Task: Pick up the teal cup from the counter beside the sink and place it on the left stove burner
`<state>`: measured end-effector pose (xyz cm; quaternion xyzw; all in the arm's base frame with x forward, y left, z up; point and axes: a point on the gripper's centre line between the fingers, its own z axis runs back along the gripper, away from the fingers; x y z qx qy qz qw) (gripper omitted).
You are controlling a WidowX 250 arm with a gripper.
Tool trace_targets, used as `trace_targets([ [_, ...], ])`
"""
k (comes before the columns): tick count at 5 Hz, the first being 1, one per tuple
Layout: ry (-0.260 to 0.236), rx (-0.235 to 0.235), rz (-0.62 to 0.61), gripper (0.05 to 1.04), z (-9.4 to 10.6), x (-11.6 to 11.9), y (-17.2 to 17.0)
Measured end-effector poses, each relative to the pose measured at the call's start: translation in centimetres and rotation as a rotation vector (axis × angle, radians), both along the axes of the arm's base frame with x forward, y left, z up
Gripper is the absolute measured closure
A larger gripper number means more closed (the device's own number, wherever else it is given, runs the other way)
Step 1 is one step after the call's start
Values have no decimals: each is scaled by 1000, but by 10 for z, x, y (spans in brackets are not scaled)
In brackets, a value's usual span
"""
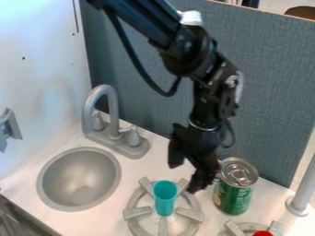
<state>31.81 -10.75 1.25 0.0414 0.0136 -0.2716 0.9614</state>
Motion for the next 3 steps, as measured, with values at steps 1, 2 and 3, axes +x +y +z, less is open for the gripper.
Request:
trace_targets([
  [1, 45, -51, -24, 83, -12, -10, -35],
  [2, 48, -55, -27, 83, -12, -26, -65],
  [3, 57, -76, -7, 83, -16, -36, -91],
])
